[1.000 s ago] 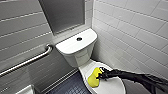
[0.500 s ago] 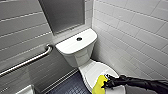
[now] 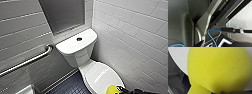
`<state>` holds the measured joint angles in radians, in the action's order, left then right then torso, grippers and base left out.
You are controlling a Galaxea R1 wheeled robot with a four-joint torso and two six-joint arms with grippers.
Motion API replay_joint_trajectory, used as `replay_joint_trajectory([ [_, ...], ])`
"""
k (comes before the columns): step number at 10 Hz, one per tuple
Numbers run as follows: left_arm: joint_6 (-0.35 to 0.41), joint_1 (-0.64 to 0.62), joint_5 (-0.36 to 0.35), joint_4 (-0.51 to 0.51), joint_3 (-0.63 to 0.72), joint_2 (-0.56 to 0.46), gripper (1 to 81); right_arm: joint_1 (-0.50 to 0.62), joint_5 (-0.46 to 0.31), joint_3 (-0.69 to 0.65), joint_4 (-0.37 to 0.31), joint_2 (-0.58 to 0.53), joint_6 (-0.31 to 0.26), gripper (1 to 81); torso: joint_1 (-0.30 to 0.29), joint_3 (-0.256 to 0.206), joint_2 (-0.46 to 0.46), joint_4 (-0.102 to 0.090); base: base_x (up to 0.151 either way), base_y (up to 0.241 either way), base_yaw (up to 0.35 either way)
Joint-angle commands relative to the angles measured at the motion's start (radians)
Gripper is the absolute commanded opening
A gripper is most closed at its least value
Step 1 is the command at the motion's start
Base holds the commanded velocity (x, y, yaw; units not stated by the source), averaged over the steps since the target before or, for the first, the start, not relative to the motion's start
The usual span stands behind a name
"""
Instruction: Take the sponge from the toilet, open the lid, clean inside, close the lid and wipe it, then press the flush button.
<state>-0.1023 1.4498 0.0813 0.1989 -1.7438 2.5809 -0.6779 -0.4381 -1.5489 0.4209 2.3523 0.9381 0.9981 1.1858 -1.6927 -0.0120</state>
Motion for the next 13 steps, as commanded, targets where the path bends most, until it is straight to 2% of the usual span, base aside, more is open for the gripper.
replay_joint_trajectory([
  [1,0.007,0.013,0.078,0.007,0.030,-0.013,81.1,-0.070,0.011,0.009,0.072,-0.167,0.059,1.0,0.000,0.000,0.000,0.000,0.000,0.000,0.000],
  [4,0.006,0.007,0.080,0.004,0.026,-0.016,81.1,-0.206,0.191,0.020,0.064,-0.291,0.054,1.0,0.000,0.000,0.000,0.000,0.000,0.000,0.000],
  [6,0.006,0.002,0.078,0.002,0.026,-0.020,81.1,-0.308,0.300,0.023,0.055,-0.307,0.064,1.0,0.000,0.000,0.000,0.000,0.000,0.000,0.000],
  [7,0.006,0.002,0.071,0.002,0.027,-0.022,81.1,-0.371,0.407,0.012,0.021,-0.307,0.080,1.0,0.000,0.000,0.000,0.000,0.000,0.000,0.000],
  [8,0.006,0.002,0.061,0.000,0.029,-0.026,81.1,-0.435,0.555,-0.011,-0.033,-0.304,0.088,1.0,0.000,0.000,0.000,0.000,0.000,0.000,0.000],
  [9,0.006,0.001,0.061,0.002,0.030,-0.030,81.1,-0.472,0.625,-0.028,-0.039,-0.292,0.090,1.0,-0.064,0.000,0.100,0.000,0.000,0.000,0.000],
  [10,0.006,0.001,0.060,0.000,0.032,-0.034,81.1,-0.504,0.639,-0.052,-0.039,-0.272,0.090,1.0,-0.065,0.000,0.101,0.000,0.000,0.000,0.000],
  [11,0.006,0.001,0.057,0.001,0.030,-0.037,81.1,-0.547,0.644,-0.075,-0.031,-0.250,0.090,1.0,-0.072,-0.022,0.111,0.000,0.000,0.000,0.000],
  [13,0.006,0.001,0.045,0.004,0.032,-0.042,81.1,-0.608,0.657,-0.132,-0.022,-0.201,0.084,1.0,-0.107,-0.101,0.169,0.000,0.000,0.000,0.000],
])
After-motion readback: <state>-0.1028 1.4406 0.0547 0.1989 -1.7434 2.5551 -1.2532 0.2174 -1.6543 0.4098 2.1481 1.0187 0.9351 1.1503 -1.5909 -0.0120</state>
